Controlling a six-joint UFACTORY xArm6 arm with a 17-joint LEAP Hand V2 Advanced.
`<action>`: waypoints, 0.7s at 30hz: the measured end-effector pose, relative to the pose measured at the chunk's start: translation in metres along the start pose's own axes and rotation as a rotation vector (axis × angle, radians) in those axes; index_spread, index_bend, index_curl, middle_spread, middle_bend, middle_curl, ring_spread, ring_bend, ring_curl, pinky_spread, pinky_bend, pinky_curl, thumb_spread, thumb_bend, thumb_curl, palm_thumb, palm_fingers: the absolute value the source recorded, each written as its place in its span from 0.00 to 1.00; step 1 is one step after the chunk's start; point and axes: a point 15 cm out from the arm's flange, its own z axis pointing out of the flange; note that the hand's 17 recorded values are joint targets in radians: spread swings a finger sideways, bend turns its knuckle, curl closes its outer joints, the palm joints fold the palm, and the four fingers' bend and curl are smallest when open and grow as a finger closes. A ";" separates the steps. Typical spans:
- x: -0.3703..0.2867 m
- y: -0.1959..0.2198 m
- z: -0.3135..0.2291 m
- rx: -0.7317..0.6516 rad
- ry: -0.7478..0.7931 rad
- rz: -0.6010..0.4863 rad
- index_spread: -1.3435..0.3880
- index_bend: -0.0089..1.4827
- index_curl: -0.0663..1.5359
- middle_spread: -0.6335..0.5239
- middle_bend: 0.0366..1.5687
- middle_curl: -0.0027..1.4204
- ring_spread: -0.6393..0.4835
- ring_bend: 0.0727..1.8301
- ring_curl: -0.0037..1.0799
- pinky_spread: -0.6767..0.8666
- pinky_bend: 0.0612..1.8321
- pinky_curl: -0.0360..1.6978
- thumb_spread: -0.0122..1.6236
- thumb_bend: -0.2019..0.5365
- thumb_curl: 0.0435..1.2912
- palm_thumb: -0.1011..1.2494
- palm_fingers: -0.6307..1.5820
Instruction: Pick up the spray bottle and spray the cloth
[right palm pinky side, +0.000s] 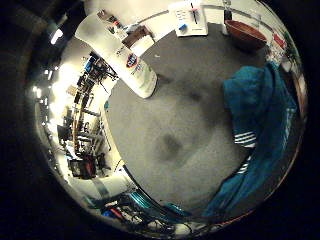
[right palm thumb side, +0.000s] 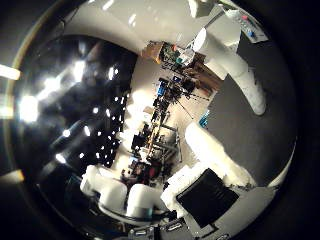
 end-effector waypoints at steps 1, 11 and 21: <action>-0.003 0.003 -0.004 -0.003 -0.001 -0.001 0.57 0.13 0.27 0.60 0.09 0.21 0.72 0.09 0.20 0.73 0.16 0.21 0.68 0.24 0.33 0.62 0.36; 0.009 0.042 -0.070 0.028 0.085 0.035 0.58 0.13 0.26 0.61 0.09 0.20 0.72 0.07 0.22 0.73 0.16 0.20 0.68 0.25 0.32 0.60 0.37; 0.055 0.120 -0.170 0.078 0.217 0.155 0.57 0.13 0.27 0.61 0.09 0.20 0.73 0.07 0.22 0.74 0.15 0.20 0.68 0.25 0.32 0.61 0.38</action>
